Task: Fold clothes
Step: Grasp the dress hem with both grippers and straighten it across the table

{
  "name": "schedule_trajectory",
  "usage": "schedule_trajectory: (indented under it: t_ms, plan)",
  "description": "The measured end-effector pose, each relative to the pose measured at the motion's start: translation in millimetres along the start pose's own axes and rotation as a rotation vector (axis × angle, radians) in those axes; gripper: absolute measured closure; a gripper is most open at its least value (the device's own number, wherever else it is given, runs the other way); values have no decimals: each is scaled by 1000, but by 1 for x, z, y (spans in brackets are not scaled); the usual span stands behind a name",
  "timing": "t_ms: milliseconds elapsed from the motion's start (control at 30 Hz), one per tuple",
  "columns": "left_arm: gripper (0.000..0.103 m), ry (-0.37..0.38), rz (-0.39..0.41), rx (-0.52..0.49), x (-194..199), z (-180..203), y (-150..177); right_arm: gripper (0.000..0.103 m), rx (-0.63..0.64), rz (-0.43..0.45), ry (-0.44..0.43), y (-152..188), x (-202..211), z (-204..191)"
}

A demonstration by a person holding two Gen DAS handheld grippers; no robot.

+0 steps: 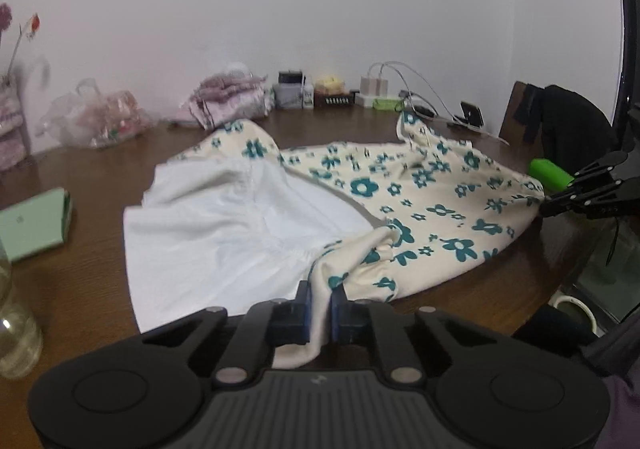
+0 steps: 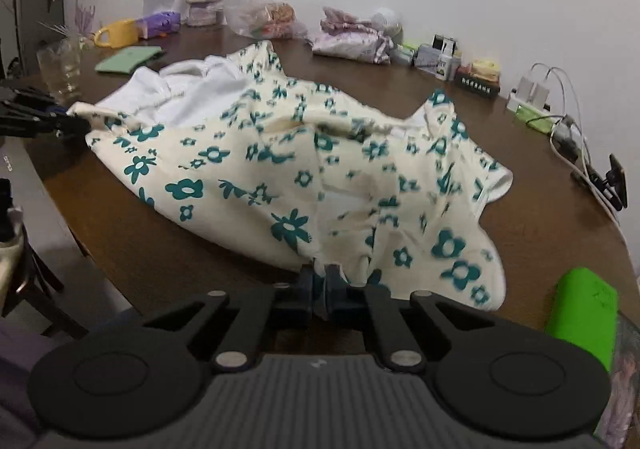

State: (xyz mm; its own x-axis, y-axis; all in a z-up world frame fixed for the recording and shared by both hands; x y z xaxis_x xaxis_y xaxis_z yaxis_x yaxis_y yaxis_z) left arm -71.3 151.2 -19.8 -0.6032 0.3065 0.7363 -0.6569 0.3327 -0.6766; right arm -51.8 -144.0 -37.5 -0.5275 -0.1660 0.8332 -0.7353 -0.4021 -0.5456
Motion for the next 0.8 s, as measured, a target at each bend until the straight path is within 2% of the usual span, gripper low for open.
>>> schedule_trajectory:
  t_ms: [100, 167, 267, 333, 400, 433, 500, 533, 567, 600, 633, 667, 733, 800]
  plan:
    - [95, -33, 28, -53, 1, -8, -31, 98, 4, 28, -26, -20, 14, 8]
    - [95, -57, 9, -114, -12, -16, -59, 98, 5, 42, -23, -41, 16, 17]
    - [95, -102, -45, -177, -44, -29, -97, 98, -6, 55, 27, -80, 1, 36]
    - [90, -121, -104, -171, -75, -40, -114, 98, -31, 39, 81, -106, -19, 50]
    - [86, -154, -152, -120, -104, -54, -125, 97, -60, 8, 142, -128, -45, 63]
    - [79, -164, -168, -85, -113, -59, -128, 93, -81, -16, 174, -133, -60, 70]
    - [71, -145, -177, -17, -112, -67, -124, 85, -118, -62, 239, -141, -87, 80]
    - [60, -119, -156, 10, -101, -69, -119, 78, -124, -60, 261, -139, -89, 82]
    - [50, -93, -136, 36, -90, -71, -114, 74, -127, -38, 269, -136, -85, 81]
    - [46, -67, -115, 62, -79, -73, -109, 63, -130, -6, 271, -134, -78, 79]
    - [37, -51, -102, 83, -71, -76, -104, 58, -131, 36, 267, -130, -68, 75]
    - [31, -54, -104, 93, -72, -77, -100, 58, -128, 67, 266, -127, -60, 69]
    - [30, -59, -110, 112, -74, -81, -92, 58, -79, 96, 223, -123, -55, 44]
    - [30, -65, -115, 131, -76, -84, -84, 58, -27, 102, 124, -122, -58, 15]
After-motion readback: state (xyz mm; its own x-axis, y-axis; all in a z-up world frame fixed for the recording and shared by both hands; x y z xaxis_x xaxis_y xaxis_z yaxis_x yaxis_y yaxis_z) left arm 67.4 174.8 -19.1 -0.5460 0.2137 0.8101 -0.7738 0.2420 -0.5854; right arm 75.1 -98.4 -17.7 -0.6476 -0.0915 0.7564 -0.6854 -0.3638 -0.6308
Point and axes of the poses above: each gripper's, at about its wrist camera, not at the fingertips, and x roughly against the way its jaws point, z to its right, y to its underside, the point moved 9 cm from there along -x, roughly the way its jaws point, and after that the axes turned 15 degrees about -z, right-handed, at the moved point
